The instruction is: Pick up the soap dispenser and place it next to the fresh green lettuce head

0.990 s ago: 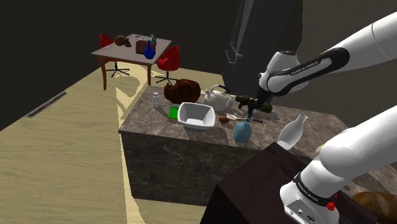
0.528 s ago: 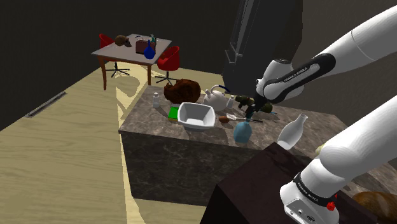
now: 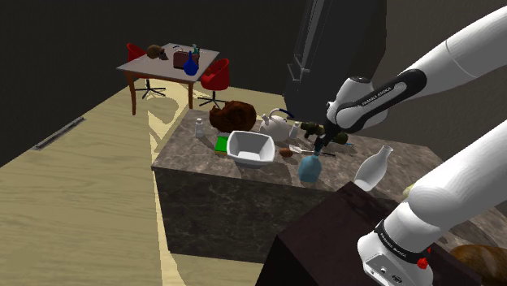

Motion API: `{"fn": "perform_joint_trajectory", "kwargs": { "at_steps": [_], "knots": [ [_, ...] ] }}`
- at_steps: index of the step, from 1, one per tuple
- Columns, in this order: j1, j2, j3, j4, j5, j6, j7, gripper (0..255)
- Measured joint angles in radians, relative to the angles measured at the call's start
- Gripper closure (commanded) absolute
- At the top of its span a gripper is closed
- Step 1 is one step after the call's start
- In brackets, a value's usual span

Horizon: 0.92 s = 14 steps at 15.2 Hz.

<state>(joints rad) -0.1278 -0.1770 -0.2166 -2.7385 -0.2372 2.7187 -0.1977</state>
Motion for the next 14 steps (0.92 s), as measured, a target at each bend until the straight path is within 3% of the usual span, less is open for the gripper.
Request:
{"fn": "perform_joint_trajectory", "kwargs": {
  "at_steps": [9, 14],
  "knots": [
    [0.000, 0.000, 0.000, 0.000, 0.000, 0.000, 0.000, 255],
    [0.002, -0.063, 0.005, 0.010, 0.004, -0.073, -0.004, 255]
  ]
}}
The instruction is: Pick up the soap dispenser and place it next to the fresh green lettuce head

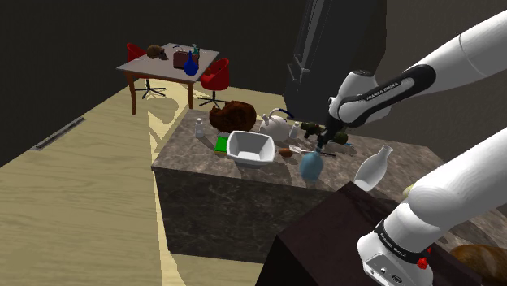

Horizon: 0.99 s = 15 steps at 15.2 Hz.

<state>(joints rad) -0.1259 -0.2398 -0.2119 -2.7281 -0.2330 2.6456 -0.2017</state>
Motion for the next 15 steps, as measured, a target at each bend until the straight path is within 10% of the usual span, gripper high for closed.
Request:
{"fn": "perform_joint_trajectory", "kwargs": {
  "at_steps": [15],
  "knots": [
    [0.007, -0.165, 0.014, 0.086, 0.022, -0.250, -0.024, 255]
  ]
}}
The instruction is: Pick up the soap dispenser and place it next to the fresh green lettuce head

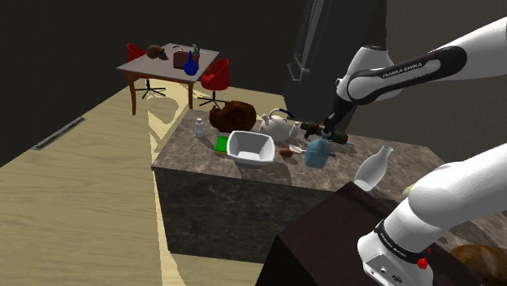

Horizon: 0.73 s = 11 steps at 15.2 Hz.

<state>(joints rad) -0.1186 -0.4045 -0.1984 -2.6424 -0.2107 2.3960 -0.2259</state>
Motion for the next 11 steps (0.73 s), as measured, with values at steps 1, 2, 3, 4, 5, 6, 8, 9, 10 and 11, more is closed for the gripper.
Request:
{"fn": "perform_joint_trajectory", "kwargs": {
  "at_steps": [1, 2, 3, 4, 5, 6, 8, 9, 10, 11],
  "knots": [
    [0.000, -0.011, 0.000, 0.005, 0.001, -0.016, -0.002, 255],
    [0.002, -0.015, 0.003, 0.017, 0.004, -0.032, -0.001, 255],
    [0.001, -0.029, 0.004, 0.022, 0.004, -0.050, -0.004, 255],
    [0.002, -0.037, 0.006, 0.029, 0.006, -0.067, -0.003, 255],
    [0.003, -0.043, 0.008, 0.037, 0.008, -0.080, -0.004, 255],
    [0.004, -0.050, 0.009, 0.051, 0.010, -0.101, -0.006, 255],
    [0.004, -0.064, 0.010, 0.064, 0.012, -0.128, -0.010, 255],
    [0.004, -0.072, 0.011, 0.071, 0.013, -0.143, -0.012, 255],
    [0.005, -0.074, 0.011, 0.084, 0.015, -0.158, -0.014, 255],
    [0.006, -0.078, 0.013, 0.096, 0.016, -0.174, -0.015, 255]
  ]
}}
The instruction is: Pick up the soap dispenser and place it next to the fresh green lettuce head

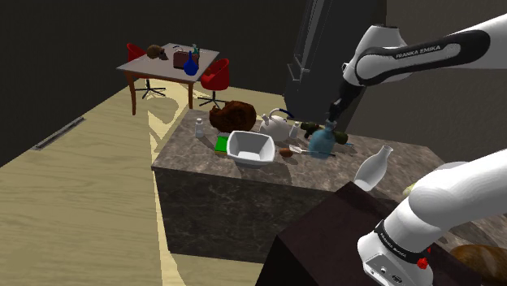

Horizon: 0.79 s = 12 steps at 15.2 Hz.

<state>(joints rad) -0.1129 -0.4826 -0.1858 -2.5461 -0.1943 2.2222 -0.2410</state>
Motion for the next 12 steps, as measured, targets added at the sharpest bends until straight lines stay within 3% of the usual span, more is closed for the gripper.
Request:
{"fn": "perform_joint_trajectory", "kwargs": {
  "at_steps": [12],
  "knots": [
    [0.006, -0.046, 0.013, 0.128, 0.016, -0.173, -0.015, 255]
  ]
}}
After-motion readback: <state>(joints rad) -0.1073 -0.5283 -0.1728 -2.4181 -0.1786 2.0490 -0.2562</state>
